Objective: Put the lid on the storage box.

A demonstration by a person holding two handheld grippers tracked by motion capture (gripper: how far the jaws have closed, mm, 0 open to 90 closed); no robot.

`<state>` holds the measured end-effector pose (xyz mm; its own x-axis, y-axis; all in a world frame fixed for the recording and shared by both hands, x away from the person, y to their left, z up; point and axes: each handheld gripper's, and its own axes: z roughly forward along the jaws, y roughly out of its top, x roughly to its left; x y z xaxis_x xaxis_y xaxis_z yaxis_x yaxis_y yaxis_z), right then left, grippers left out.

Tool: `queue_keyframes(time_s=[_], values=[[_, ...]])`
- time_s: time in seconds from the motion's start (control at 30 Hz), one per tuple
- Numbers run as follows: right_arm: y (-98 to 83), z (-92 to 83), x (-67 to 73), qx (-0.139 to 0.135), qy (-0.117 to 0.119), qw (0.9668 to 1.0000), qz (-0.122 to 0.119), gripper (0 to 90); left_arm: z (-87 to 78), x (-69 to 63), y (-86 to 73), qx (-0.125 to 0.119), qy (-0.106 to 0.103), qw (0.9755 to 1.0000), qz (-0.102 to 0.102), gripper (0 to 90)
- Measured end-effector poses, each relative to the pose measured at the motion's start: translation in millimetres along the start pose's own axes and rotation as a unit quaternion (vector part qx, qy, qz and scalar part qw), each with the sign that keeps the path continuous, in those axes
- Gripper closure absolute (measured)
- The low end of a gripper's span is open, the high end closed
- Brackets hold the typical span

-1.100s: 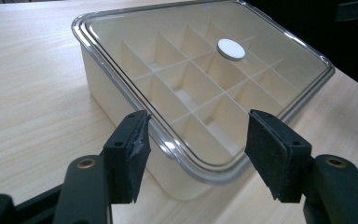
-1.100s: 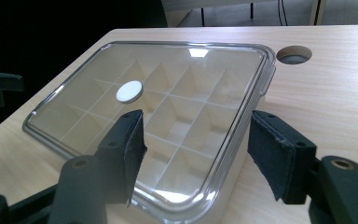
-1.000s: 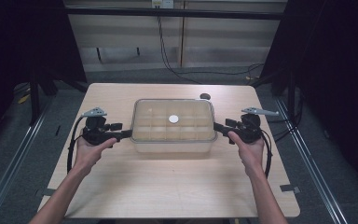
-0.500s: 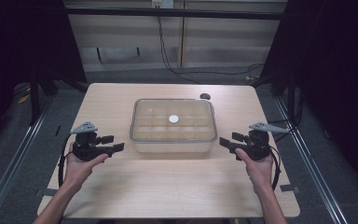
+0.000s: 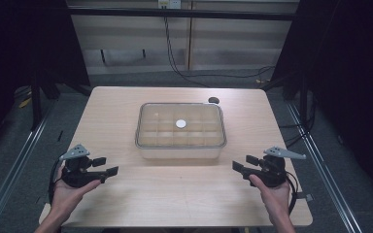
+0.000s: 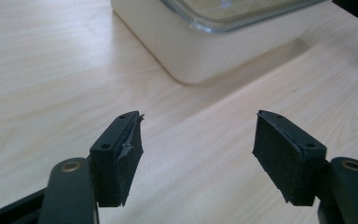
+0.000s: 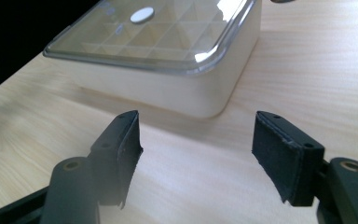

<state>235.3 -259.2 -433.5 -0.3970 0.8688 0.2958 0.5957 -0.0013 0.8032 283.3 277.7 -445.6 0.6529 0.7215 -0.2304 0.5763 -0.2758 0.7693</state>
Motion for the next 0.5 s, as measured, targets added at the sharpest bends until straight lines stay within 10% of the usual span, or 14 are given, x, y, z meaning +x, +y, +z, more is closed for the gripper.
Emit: queue_keyframes(time_s=[0.5], values=[[-45.0,-23.4,-1.1,-0.009,-0.018,0.9997,0.013,28.9,-15.6,-8.6,-44.7,0.011,0.004,0.9999,-0.008,28.7]])
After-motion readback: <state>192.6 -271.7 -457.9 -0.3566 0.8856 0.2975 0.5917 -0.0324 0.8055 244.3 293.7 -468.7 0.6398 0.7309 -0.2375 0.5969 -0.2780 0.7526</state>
